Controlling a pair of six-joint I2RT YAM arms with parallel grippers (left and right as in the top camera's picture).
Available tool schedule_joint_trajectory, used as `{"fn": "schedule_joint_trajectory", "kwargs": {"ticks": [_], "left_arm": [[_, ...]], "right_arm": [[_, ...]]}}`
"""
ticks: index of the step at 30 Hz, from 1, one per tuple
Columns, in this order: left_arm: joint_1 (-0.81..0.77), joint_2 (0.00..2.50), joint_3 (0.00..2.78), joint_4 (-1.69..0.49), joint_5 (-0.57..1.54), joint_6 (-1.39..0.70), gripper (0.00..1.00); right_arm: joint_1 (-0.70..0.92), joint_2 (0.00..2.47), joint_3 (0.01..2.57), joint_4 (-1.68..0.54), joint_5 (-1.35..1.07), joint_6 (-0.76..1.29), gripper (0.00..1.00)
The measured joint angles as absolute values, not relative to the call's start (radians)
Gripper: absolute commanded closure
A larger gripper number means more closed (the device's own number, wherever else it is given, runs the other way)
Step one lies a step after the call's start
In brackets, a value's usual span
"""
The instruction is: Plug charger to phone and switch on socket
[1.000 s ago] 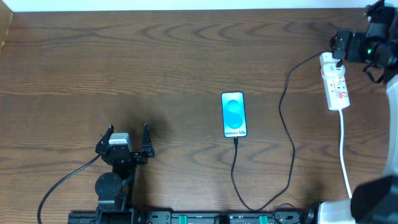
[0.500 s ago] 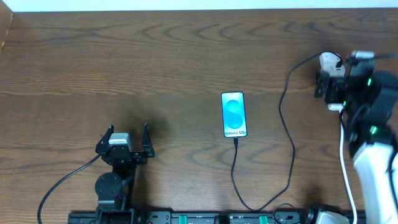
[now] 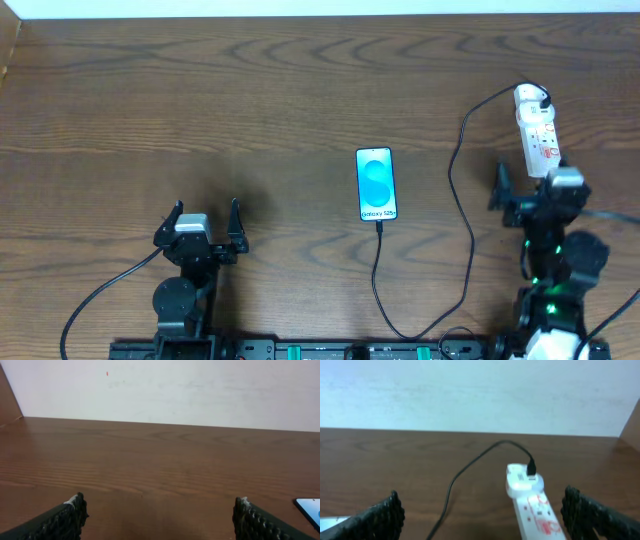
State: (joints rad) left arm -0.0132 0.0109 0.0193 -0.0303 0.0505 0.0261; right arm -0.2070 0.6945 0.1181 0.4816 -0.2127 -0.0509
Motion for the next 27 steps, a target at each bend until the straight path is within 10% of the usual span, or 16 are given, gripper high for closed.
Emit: {"fn": "schedule_joint_trajectory", "kwargs": {"ticks": [27], "left_arm": [[-0.013, 0.011, 0.02, -0.03, 0.051, 0.026, 0.06]], "right_arm": [[-0.052, 0.057, 0.007, -0.07, 0.004, -0.051, 0.01]]}}
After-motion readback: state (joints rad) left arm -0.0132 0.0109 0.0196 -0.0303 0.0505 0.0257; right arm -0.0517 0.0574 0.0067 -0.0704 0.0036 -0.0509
